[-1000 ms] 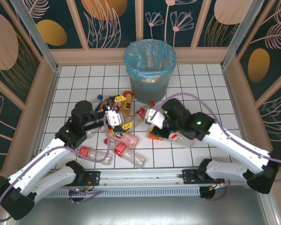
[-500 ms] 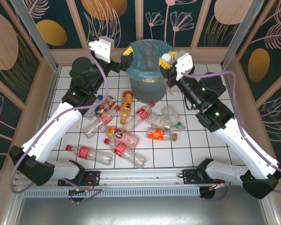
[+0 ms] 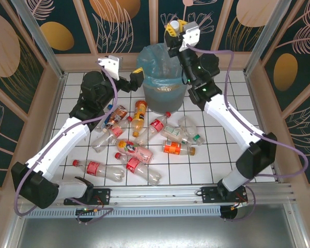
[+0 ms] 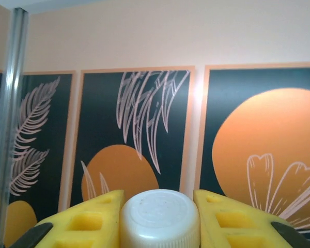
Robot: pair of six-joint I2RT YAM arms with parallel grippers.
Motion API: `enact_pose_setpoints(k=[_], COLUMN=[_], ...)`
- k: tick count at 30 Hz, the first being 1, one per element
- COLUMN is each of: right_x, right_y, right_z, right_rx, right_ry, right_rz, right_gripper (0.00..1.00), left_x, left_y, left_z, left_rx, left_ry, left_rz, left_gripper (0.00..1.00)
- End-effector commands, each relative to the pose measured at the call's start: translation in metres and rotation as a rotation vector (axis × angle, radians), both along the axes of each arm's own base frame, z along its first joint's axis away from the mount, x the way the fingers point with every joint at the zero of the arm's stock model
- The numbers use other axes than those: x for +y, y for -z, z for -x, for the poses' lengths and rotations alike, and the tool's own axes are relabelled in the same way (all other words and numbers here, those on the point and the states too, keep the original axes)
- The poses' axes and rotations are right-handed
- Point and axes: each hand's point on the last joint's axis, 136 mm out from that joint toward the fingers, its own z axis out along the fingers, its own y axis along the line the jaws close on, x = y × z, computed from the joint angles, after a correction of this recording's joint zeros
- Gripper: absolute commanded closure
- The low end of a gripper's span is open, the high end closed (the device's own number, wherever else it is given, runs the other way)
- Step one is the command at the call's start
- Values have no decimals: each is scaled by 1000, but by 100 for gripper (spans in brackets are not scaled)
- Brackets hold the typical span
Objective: Put the plastic bottles in the bin
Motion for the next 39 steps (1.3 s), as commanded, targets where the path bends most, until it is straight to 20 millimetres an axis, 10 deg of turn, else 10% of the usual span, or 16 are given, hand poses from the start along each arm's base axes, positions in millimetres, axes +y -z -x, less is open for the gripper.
enact_pose_setpoints(k=[1,13,17,22,39], right_x=[-9,11,10,2,21], right_y=[5,87,89,83,61], right_z=[-29,-94,-89,-74,-32], right_rx=[25,269,278,250,281], right_ry=[-43,-169,-186,-187,-278], right_rz=[-96,-83,-95,-119,-50], right_gripper=[100,74,47,40,39], left_x=[4,17,23,27,26], left_y=[-24,-29,-28,-31,-30], left_z=[15,14,12,14,14], left_rx=[-101,-103,-108,-121,-123], left_ry=[12,-52,-88,-107,-100], left_rz=[16,24,15,8,-2], left_gripper=[1,1,1,1,1])
